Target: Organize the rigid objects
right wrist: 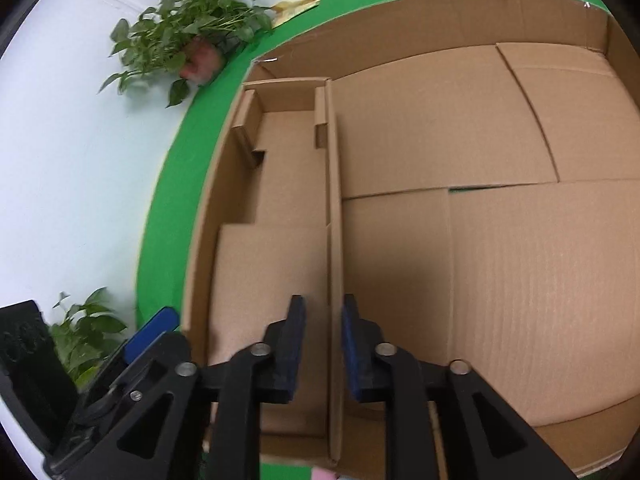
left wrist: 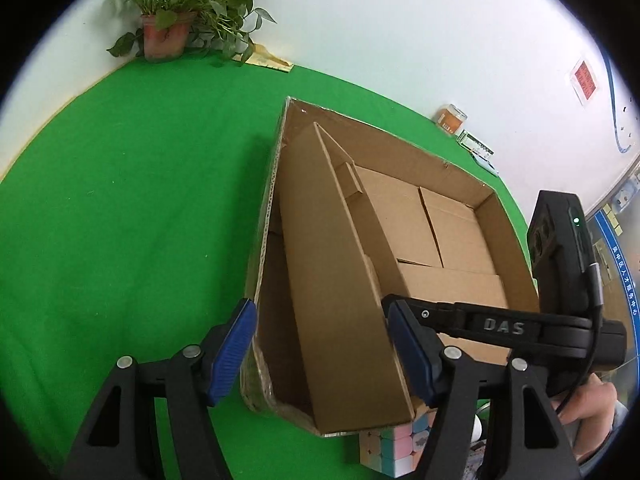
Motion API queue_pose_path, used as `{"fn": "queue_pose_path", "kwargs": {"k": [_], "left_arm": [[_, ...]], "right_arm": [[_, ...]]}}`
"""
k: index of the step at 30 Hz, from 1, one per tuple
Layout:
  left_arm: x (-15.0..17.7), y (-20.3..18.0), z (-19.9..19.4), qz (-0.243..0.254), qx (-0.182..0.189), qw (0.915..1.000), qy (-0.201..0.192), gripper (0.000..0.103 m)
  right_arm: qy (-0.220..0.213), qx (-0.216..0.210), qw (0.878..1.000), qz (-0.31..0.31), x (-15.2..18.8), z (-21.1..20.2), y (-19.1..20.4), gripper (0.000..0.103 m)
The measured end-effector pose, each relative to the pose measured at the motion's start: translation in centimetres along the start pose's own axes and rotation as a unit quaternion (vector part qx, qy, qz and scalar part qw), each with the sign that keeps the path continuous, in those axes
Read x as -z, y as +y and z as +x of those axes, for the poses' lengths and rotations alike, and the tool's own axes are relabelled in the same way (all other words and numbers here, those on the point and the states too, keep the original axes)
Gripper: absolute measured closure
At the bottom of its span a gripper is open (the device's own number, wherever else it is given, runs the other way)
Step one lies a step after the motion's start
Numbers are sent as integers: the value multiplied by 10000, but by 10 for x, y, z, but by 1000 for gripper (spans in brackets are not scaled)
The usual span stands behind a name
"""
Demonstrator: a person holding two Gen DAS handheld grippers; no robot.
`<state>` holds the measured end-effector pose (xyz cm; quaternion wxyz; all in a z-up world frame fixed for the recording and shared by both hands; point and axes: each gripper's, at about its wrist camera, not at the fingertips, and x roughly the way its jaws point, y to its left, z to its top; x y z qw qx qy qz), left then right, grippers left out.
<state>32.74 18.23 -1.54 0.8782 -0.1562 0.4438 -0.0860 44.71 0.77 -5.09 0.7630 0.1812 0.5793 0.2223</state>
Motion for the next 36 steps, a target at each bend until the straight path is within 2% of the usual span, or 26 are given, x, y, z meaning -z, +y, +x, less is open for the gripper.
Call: {"fn": "queue_pose_path", "kwargs": {"k": [3,5,7,9,10,13,17,20,21,23,24,25,27,28,29,30,31,33,34,36], "left_arm": [[5,-3,-3,160,45,9999,5,36],[3,-2,-2,172,-24,9998,-13,36],[0,2,3,96,-85,9999,51,36],[-1,3,6,113,-238,9996,53,39],[-2,5,8,118,-362,9992,81,45],[-1,12,15,12,-422,9988,234,65],[8,13,15,271,-786,9963,240,92],[11,15,12,267,-776,9963,253,92],[12,13,10,339,-817,9958,224,92],[13,6,1,469,-944,9944,16,92],[15,-2,-12,545,-913,9941,-221,92],[17,-8,-22,613,-877,9935,-381,91],[25,-26,-52,824,-884,9893,-812,68],[30,-34,-66,896,-926,9862,-1044,29],[38,-43,-83,933,-983,9812,-1372,0],[53,-56,-105,962,-987,9720,-1904,1],[62,-65,-115,1067,-938,9665,-2136,1],[79,-81,-129,1318,-850,9603,-2306,1],[88,-88,-133,1309,-880,9588,-2364,1],[107,-98,-139,1002,-874,9583,-2528,1]], "right_arm": [[-77,62,9996,-247,5,-3,12,72],[-99,73,9998,-164,6,0,9,77],[-69,76,9999,-4,1,7,6,93],[-20,75,9999,92,-3,16,2,94],[-9,28,9999,153,-5,20,2,91],[-18,65,10000,13,-2,24,14,87],[55,214,9992,-347,13,26,27,84],[123,100,9994,-293,18,25,23,83],[137,33,9995,-285,19,24,23,81],[120,-32,9994,-337,24,17,24,68],[-50,40,9991,-426,27,5,27,47],[-286,153,9980,-535,32,-9,29,26],[-1125,576,9871,-985,52,-56,39,6],[-1462,747,9788,-1221,65,-76,43,0],[-1805,940,9678,-1480,81,-98,47,1],[-2170,1161,9536,-1734,102,-122,49,1],[-2440,1342,9416,-1892,119,-139,49,1],[-3011,1825,9136,-2032,162,-169,42,1],[-3150,1965,9065,-2011,178,-177,37,1],[-3196,2058,9057,-1874,212,-188,22,1]]}}
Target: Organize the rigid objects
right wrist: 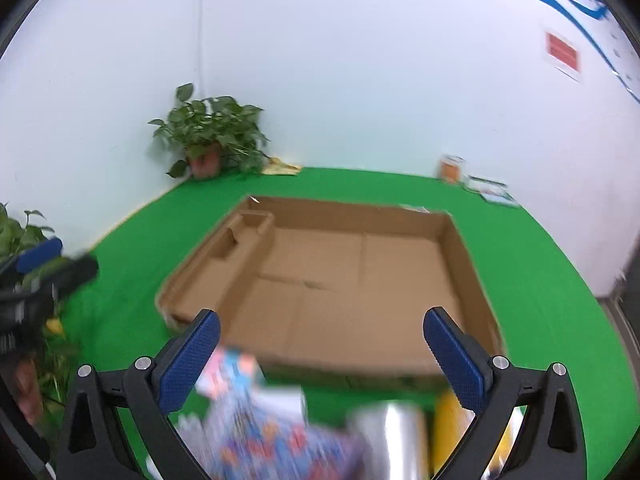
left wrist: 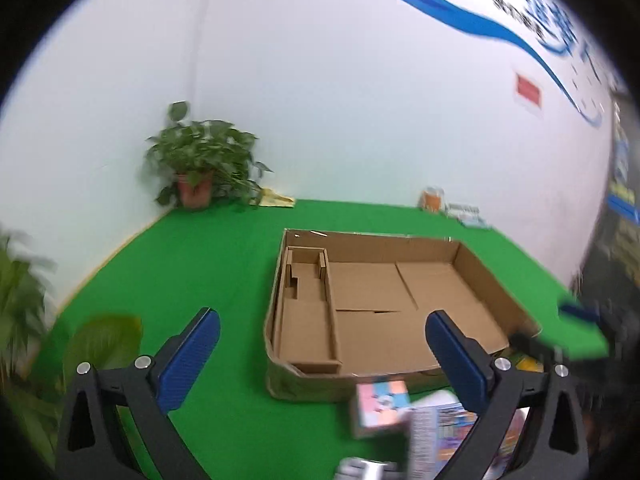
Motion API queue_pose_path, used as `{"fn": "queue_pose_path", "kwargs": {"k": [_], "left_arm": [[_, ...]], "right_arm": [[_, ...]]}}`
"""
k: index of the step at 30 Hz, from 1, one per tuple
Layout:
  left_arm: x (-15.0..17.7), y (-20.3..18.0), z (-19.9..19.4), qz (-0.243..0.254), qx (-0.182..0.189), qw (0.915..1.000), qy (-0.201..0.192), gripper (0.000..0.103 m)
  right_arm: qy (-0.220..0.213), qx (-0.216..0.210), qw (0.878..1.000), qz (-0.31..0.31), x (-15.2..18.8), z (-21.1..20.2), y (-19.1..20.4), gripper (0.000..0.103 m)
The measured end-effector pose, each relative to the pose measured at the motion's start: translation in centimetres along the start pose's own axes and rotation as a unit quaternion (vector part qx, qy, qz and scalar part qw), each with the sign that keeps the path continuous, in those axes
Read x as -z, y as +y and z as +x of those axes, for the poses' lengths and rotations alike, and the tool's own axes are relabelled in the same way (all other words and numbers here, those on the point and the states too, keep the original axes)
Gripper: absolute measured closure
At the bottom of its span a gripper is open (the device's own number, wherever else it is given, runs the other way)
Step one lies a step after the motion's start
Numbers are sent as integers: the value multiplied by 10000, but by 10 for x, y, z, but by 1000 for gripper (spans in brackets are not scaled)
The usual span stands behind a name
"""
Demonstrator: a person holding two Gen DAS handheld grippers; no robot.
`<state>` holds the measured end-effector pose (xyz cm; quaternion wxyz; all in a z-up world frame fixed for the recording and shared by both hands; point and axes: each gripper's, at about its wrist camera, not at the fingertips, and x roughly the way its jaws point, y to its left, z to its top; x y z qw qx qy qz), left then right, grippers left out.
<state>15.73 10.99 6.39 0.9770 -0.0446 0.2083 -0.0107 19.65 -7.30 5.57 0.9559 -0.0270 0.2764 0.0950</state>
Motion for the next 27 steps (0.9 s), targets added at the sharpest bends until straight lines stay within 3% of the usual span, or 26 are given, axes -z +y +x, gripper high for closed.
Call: {"fn": "queue_pose_path", "kwargs": {"k": [3,5,8,13,20,27], "left_arm": [[15,-16,-18,-151,208,9997,31,1],[23,-28,-27,41,248,9996,98,1],[30,-45,-31,399,329,9979,387,1],[43,-58,-40,465,877,9903,973,1],[70,-69,-39,262,1060,9868,1198,1],[100,-61,-21,-150,1155,9787,1691,1]], "right_arm": [[96,94,9999,69,32,-25,-11,1],[137,139,9998,78,50,-37,-16,1],[196,53,9996,218,69,-50,-26,1],[213,-31,9994,256,95,-68,-36,1],[289,-139,9987,399,116,-69,-46,1],[430,-186,9982,376,127,-60,-45,1]]}}
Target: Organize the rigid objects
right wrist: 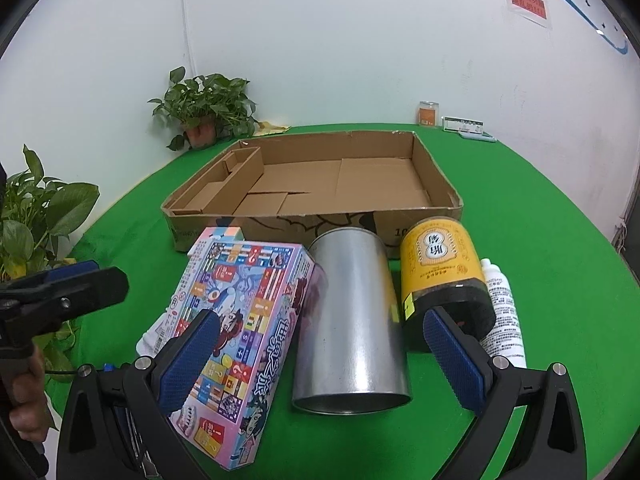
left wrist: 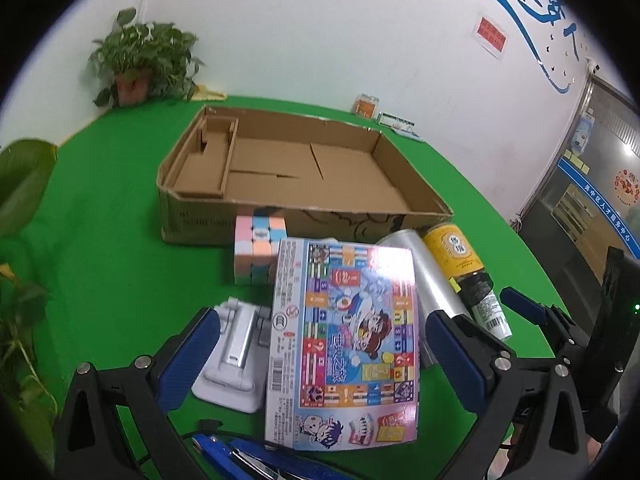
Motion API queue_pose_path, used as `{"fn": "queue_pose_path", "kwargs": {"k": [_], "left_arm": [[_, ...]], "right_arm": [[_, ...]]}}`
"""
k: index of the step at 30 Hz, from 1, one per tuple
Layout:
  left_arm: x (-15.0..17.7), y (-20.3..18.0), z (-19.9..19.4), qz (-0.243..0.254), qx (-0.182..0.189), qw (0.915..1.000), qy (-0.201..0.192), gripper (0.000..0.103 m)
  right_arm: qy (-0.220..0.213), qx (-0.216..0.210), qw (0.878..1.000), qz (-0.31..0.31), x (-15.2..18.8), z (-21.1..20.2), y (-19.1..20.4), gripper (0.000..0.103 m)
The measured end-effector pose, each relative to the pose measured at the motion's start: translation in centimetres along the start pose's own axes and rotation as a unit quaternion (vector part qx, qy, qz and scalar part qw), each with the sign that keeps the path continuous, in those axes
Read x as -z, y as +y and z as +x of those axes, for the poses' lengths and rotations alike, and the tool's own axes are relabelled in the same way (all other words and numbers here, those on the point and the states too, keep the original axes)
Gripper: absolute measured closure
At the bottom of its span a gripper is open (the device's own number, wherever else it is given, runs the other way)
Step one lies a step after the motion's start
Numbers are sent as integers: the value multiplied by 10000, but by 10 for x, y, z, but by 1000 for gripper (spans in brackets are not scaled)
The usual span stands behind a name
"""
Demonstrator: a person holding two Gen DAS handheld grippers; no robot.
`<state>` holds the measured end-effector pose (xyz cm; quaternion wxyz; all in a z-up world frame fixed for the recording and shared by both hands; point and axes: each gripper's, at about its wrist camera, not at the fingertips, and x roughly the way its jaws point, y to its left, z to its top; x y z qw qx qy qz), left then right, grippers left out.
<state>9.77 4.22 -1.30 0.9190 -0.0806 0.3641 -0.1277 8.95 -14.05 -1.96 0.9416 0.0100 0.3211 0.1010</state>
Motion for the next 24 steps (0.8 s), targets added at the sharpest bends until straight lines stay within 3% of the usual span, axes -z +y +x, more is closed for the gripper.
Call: {"fn": "queue_pose_path", "kwargs": {"k": [5,10,15,20,24], "left_arm": [[8,1,9,13,263,9994,236,1],[18,8,23,41,416,9972,619,1],[19,25,39,-369,991,9893,1007,2],[18,22,50,-376,1356,9828,1195,3],[18,24,61,-461,1317,9807,1370,4]], "right_arm": [[24,-93,9999,-55,6,0,5,1],[345,-814,9960,97,17,-1,9,1],[489,-1121,9924,-146,33,3,28,1],[581,-1361,9889,-124,40,6,41,1],[712,-1530,9856,-130,43,13,49,2]]}}
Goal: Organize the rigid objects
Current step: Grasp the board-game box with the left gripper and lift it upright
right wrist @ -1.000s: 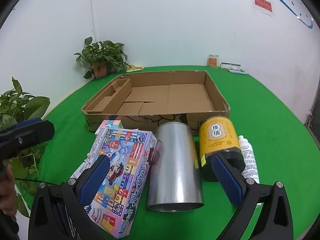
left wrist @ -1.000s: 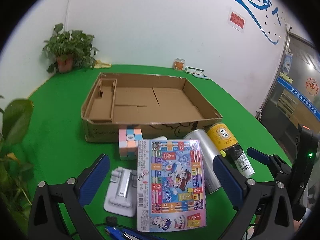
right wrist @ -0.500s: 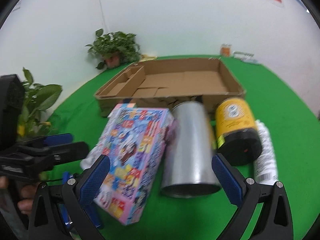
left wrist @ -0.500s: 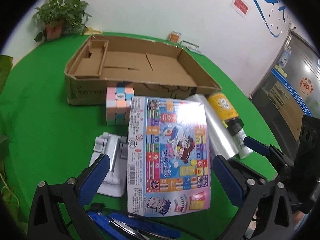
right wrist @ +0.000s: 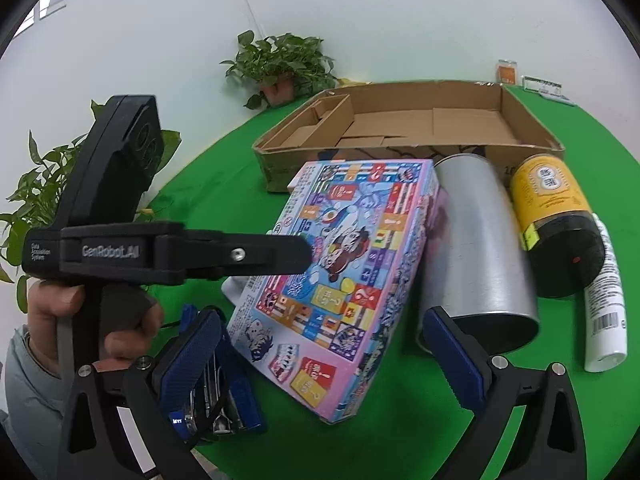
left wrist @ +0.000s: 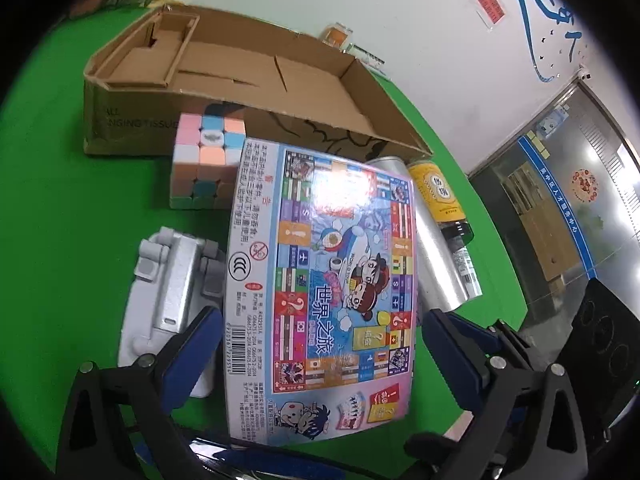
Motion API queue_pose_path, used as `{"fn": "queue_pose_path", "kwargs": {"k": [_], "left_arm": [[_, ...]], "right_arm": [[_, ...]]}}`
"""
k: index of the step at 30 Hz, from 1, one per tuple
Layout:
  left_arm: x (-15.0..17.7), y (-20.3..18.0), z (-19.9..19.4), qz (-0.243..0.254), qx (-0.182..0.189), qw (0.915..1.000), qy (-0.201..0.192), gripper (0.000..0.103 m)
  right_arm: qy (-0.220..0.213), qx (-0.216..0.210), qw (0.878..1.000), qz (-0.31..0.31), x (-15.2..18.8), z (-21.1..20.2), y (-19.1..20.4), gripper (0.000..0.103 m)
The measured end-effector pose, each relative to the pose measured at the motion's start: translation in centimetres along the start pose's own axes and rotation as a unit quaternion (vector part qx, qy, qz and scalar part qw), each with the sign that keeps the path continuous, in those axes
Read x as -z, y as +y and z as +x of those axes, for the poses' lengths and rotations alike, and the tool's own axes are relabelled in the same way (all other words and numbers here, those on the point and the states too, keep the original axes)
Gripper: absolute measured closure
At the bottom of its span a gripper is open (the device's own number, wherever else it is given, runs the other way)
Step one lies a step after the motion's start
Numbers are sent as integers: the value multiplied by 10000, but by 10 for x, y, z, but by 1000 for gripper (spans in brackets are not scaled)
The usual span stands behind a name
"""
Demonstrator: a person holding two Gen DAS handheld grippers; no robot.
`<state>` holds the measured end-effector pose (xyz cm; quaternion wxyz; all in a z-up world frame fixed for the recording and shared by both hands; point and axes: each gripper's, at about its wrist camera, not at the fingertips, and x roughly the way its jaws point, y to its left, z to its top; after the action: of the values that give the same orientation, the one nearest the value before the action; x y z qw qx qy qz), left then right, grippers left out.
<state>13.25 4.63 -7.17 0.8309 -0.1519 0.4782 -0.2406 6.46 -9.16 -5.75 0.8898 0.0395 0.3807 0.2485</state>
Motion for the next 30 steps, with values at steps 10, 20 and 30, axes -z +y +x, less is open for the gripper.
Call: {"fn": "queue_pose_path", "kwargs": {"k": [10,20,30], "left_arm": [[5,17,30,-147,30,9979,634,7],[7,20,11,-17,-106,9990,432,26],[-6,-12,-36,339,-502,9969,-497,26]], "right_arm": [[657,294,9960,523,-6,48,-9,12],[771,650,9936,509,-14,71,-2,12],[42,582,9982,167,-44,39,14,11]]}}
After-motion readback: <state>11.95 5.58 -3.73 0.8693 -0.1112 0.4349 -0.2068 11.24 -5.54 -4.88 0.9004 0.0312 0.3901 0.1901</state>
